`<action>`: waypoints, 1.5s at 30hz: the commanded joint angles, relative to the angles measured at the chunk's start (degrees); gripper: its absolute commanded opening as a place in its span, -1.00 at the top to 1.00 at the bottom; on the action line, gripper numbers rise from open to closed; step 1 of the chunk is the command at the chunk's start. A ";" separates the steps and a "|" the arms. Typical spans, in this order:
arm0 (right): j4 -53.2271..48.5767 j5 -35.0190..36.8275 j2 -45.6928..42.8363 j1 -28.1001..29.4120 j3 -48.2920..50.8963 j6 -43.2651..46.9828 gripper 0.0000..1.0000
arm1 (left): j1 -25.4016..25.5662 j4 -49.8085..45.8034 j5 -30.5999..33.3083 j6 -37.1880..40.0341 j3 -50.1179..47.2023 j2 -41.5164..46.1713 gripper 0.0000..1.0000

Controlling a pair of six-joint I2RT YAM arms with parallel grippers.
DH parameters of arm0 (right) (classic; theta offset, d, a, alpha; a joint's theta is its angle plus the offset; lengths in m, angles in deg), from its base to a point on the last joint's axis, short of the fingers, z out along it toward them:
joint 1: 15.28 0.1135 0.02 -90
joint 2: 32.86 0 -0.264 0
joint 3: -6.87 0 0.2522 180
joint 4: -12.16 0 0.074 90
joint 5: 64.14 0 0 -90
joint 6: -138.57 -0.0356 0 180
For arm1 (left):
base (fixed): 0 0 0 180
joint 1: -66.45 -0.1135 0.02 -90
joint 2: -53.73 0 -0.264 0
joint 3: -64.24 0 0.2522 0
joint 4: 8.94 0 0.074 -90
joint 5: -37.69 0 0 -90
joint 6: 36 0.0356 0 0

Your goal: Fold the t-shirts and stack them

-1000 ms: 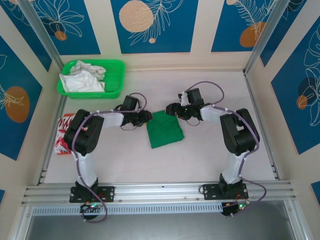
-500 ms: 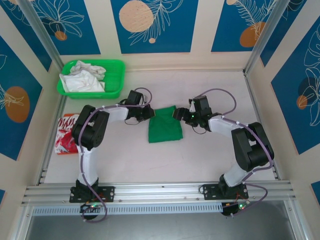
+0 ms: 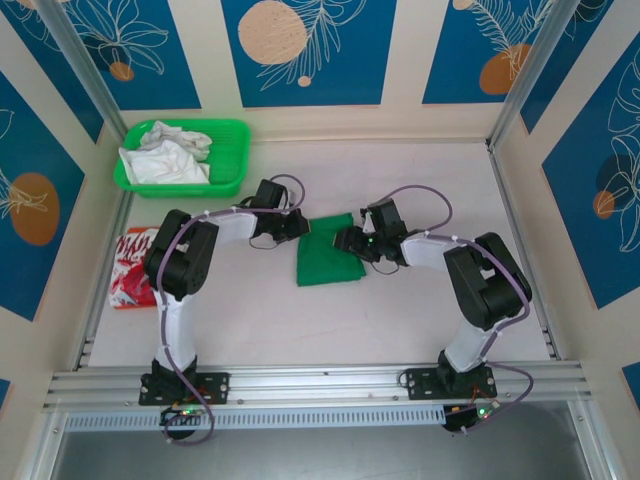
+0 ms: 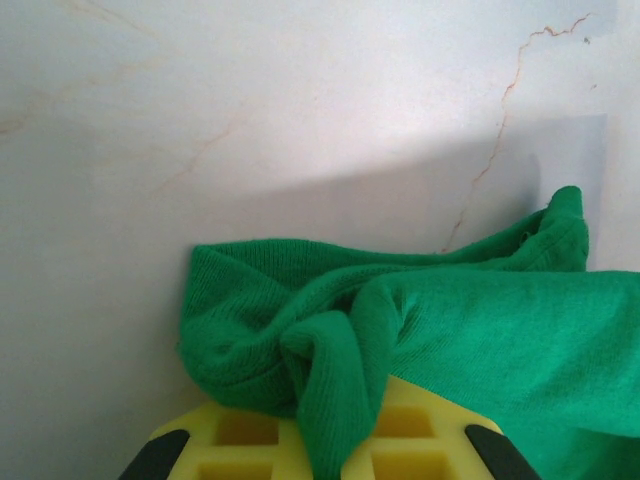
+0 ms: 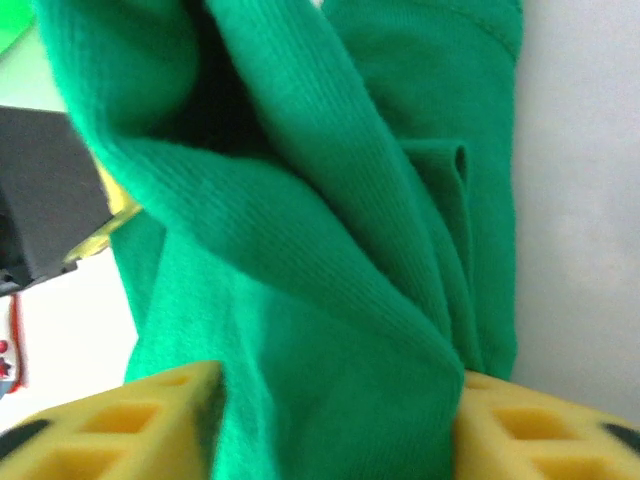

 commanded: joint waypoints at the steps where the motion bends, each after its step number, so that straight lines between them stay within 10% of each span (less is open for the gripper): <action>1: 5.69 -6.64 1.37 0.02 -1.84 -1.31 0.28 | -0.27 -2.49 -0.80 0.98 0.20 -1.20 0.86; 7: 8.55 -11.96 3.47 -0.84 -3.00 -1.62 0.41 | -0.30 -2.22 -0.82 0.87 -0.02 -1.02 0.86; 17: -1.82 0.38 -9.15 -2.36 5.56 2.71 -0.58 | -0.39 -2.02 -0.17 1.11 -0.45 -0.40 0.86; 28: 0.87 -5.66 -10.41 -0.21 12.11 -0.37 -0.48 | -0.40 -1.50 -0.15 0.85 -0.90 -0.45 0.86; 45: 7.17 -13.88 -6.17 2.32 9.43 -0.45 0.23 | -0.43 0.19 -0.26 0.49 -2.85 0.57 0.86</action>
